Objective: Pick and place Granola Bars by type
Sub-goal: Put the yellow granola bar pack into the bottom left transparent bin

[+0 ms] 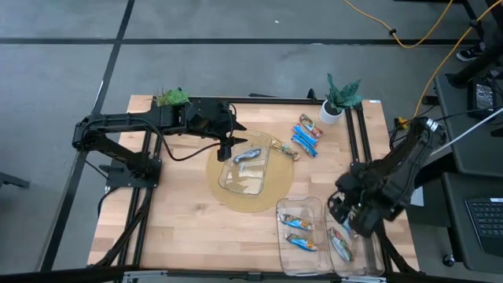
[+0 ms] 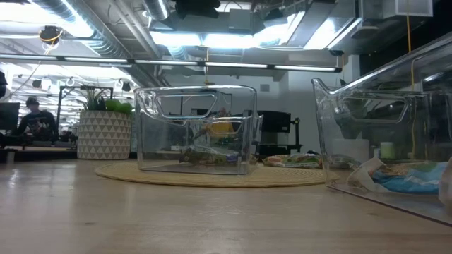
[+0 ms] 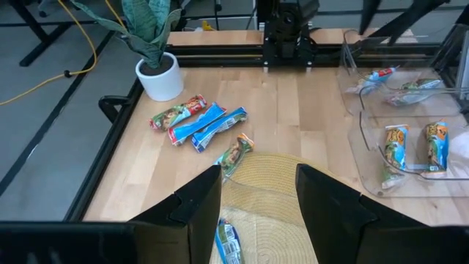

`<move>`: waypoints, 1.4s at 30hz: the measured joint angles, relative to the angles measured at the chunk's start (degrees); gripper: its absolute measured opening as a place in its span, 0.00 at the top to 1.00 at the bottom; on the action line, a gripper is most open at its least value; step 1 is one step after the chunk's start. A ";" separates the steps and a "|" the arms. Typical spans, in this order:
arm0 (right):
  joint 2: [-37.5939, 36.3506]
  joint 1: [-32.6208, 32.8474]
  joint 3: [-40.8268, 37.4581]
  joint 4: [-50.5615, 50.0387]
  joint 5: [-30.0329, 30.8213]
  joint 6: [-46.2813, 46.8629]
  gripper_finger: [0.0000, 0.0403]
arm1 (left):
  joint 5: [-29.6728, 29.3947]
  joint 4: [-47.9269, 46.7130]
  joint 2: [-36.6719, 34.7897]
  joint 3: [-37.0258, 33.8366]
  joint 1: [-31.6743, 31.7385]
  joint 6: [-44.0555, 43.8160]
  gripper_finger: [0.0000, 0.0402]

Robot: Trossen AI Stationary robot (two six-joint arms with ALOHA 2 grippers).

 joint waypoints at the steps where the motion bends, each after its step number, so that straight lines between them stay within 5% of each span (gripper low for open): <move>1: -0.84 -1.54 0.00 -0.02 0.27 -2.18 0.45 | 0.00 0.00 0.00 0.00 0.00 -0.01 0.58; 16: -9.62 -30.00 0.02 11.11 0.76 -44.29 0.45 | 3.87 -2.64 -0.07 0.07 -0.11 -1.07 0.58; 22: -9.61 -41.29 0.02 16.81 -7.97 -62.77 0.45 | 0.68 -2.42 -0.07 0.07 -0.11 -2.79 0.58; 42: -6.95 -70.19 0.04 17.65 -18.78 -93.44 0.45 | -9.05 -2.14 -0.07 0.07 -0.11 -11.57 0.58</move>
